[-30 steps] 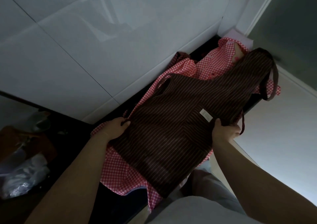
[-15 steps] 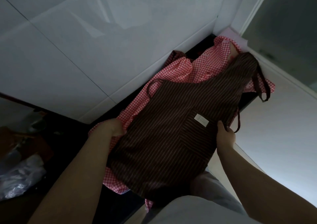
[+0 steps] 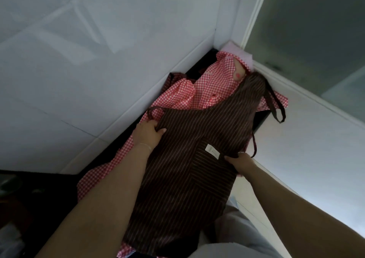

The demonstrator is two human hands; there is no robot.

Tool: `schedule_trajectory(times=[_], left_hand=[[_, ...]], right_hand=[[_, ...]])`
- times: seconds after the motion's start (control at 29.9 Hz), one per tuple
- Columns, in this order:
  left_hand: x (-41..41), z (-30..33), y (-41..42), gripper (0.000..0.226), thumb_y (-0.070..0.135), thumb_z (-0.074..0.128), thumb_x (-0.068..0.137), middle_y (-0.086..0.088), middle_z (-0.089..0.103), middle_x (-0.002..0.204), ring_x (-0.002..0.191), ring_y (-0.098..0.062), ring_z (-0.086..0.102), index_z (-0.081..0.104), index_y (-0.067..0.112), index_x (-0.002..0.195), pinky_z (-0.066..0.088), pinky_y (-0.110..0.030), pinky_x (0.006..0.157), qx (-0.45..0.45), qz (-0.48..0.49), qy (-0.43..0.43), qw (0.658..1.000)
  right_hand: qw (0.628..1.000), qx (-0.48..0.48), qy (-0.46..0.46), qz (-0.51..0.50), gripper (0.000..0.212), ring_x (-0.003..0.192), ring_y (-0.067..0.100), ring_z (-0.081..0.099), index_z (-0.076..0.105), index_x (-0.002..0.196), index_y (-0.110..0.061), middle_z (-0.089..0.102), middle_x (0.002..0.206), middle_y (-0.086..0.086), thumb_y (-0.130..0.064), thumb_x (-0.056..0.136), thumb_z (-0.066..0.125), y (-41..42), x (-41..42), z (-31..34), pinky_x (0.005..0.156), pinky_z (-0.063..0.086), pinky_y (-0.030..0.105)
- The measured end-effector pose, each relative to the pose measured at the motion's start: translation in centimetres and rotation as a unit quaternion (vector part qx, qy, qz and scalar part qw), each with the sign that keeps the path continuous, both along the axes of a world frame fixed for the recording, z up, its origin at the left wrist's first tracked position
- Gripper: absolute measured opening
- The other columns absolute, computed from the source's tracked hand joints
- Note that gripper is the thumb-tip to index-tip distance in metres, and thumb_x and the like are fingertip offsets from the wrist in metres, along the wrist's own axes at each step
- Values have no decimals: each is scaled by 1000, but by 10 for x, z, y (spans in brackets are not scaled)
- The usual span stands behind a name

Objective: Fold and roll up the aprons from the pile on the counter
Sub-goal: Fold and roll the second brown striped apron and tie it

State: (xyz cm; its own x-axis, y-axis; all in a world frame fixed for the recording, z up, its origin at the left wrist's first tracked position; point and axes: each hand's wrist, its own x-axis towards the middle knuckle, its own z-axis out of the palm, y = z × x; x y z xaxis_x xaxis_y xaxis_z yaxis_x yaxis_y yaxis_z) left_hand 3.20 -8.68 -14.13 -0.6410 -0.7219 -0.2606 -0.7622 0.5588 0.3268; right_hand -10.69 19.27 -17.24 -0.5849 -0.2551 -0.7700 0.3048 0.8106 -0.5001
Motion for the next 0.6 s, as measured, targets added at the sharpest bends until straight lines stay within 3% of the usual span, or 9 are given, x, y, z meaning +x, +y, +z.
schedule_trajectory(times=[0.07,0.13,0.23,0.33,0.44,0.5,0.6], left_hand=[[-14,3,-7,32,36,63,89,-15,64,112,104,-30,59,63,7,102,47,-35,86,82,25,-1,996],[-33,9,-11,51,30,64,90,-15,56,131,113,-29,56,53,3,131,46,-31,94,189,49,3,981],[-60,14,-12,58,23,64,92,-19,59,121,95,-31,63,41,2,140,50,-24,69,299,159,83,937],[-81,13,-15,47,14,56,96,-19,60,119,77,-29,65,41,1,138,54,-24,56,303,241,160,908],[-94,11,-8,46,19,55,97,-11,55,126,79,-23,66,40,6,139,54,-27,62,372,247,193,874],[-103,9,-5,41,27,56,96,-8,55,126,71,-17,66,47,9,131,54,-24,55,379,268,214,859],[-116,7,-5,23,25,53,98,-8,58,118,53,-11,66,52,11,117,54,-19,47,336,294,261,856]], right_hand=[[998,-4,-60,13,55,73,20,58,44,133,0,60,98,14,-23,88,68,3,-7,-1,46,49,22],[996,15,-76,46,61,63,17,54,42,132,2,59,90,13,-24,86,70,5,-15,-2,44,44,23],[992,24,-93,84,66,86,22,63,41,134,1,59,119,17,-25,82,74,6,-26,-4,56,52,24],[976,25,-177,126,39,66,10,60,53,110,-7,64,91,6,-35,87,68,7,-46,16,42,41,18],[984,-75,-160,-14,52,90,15,64,52,123,-13,66,112,4,-49,87,62,10,-76,18,52,34,23],[975,-140,-122,-126,59,108,20,60,53,127,-15,63,122,1,-51,82,67,8,-94,13,68,39,30],[914,-248,-131,-294,86,117,24,56,58,124,-15,64,124,-1,-57,54,85,0,-118,12,98,45,44]])
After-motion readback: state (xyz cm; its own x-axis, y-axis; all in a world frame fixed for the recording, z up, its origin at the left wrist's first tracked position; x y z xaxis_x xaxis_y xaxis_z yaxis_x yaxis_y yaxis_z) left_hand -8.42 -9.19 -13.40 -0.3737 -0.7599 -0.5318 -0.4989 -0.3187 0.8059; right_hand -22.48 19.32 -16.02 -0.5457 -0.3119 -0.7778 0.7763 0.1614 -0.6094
